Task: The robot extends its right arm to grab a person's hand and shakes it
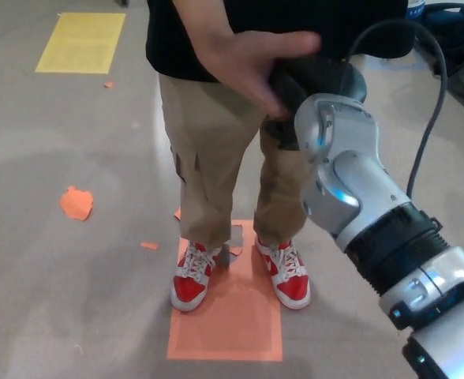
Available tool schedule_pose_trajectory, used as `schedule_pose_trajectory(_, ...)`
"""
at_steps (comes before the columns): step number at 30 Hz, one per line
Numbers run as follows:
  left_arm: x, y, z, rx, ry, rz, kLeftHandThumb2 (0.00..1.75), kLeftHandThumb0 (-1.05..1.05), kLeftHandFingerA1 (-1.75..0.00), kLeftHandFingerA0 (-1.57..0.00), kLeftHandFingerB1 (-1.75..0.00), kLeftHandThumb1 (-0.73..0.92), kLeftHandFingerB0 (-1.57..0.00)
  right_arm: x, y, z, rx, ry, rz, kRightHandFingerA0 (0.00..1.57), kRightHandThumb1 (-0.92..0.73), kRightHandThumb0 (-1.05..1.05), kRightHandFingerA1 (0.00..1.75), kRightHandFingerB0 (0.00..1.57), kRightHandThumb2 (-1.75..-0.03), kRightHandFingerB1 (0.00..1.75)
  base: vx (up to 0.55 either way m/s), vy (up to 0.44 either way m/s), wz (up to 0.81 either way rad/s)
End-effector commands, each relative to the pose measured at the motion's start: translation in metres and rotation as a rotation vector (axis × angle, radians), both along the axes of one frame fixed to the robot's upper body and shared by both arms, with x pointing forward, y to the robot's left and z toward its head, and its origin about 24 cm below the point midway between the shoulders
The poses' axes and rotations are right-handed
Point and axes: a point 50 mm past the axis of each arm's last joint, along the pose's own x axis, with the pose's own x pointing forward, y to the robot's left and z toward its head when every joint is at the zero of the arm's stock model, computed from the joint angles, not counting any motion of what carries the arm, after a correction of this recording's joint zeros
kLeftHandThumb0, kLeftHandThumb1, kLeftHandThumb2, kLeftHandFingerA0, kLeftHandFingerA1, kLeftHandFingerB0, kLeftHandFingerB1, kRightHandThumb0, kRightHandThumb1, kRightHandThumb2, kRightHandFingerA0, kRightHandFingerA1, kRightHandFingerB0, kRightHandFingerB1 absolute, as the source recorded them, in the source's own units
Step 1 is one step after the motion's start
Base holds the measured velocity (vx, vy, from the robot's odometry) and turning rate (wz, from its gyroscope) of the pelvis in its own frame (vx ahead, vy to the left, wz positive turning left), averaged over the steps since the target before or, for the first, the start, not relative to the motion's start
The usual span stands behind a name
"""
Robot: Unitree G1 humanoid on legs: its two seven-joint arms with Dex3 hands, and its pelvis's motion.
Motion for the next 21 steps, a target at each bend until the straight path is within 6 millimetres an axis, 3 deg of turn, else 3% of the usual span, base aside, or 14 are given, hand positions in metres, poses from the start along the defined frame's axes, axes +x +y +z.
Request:
schedule_pose_trajectory(1,0.006,0.003,0.004,0.026,0.008,-0.028,0.66,-0.52,-0.31,-0.27,-0.31,0.87,-0.27,0.007,-0.018,-0.027,0.131,-0.053,0.005,0.96,-0.6,-0.29,0.65,0.73,-0.58,0.56,0.0,0.0,0.0)
schedule_pose_trajectory(4,0.011,0.003,0.008,0.021,-0.013,-0.038,0.66,-0.52,-0.32,-0.29,-0.32,0.87,-0.27,0.01,-0.023,-0.025,0.172,-0.078,0.015,0.95,-0.72,-0.2,0.64,0.72,-0.61,0.56,0.0,0.0,0.0)
schedule_pose_trajectory(8,0.017,0.004,0.012,0.024,-0.024,-0.038,0.66,-0.53,-0.32,-0.29,-0.32,0.87,-0.27,0.012,-0.029,-0.006,0.252,-0.121,0.029,0.98,-0.65,-0.19,0.64,0.75,-0.58,0.58,0.0,0.0,0.0)
schedule_pose_trajectory(9,0.02,0.004,0.013,0.02,-0.029,-0.039,0.66,-0.52,-0.32,-0.27,-0.31,0.87,-0.27,0.012,-0.03,0.006,0.275,-0.146,0.036,0.95,-0.65,-0.23,0.65,0.73,-0.58,0.6,0.0,0.0,0.0)
schedule_pose_trajectory(10,0.025,0.002,0.014,0.008,-0.043,-0.035,0.66,-0.52,-0.31,-0.28,-0.32,0.86,-0.27,0.005,-0.028,0.034,0.328,-0.225,0.082,1.08,-0.67,-0.22,0.71,0.72,-0.61,0.68,0.0,0.0,0.0)
schedule_pose_trajectory(14,0.041,-0.001,0.022,-0.01,-0.103,-0.03,0.65,-0.53,-0.32,-0.29,-0.32,0.85,-0.28,-0.017,-0.027,0.094,0.452,-0.426,0.183,1.1,-0.76,-0.17,0.64,0.76,-0.62,0.61,0.0,0.0,0.0)
schedule_pose_trajectory(16,0.046,-0.001,0.026,-0.008,-0.124,-0.018,0.65,-0.53,-0.32,-0.3,-0.32,0.83,-0.29,-0.026,-0.026,0.111,0.483,-0.488,0.201,1.03,-0.76,-0.15,0.64,0.74,-0.62,0.58,0.0,0.0,0.0)
schedule_pose_trajectory(18,0.051,0.001,0.029,0.003,-0.142,-0.025,0.65,-0.51,-0.32,-0.3,-0.32,0.83,-0.29,-0.038,-0.025,0.13,0.538,-0.577,0.22,1.11,-0.75,-0.16,0.69,0.68,-0.62,0.6,0.0,0.0,0.0)
schedule_pose_trajectory(21,0.054,0.0,0.032,-0.01,-0.152,-0.031,0.66,-0.49,-0.32,-0.3,-0.32,0.85,-0.28,-0.032,-0.028,0.13,0.521,-0.579,0.204,1.07,-0.73,-0.15,0.7,0.71,-0.62,0.66,0.0,0.0,0.0)
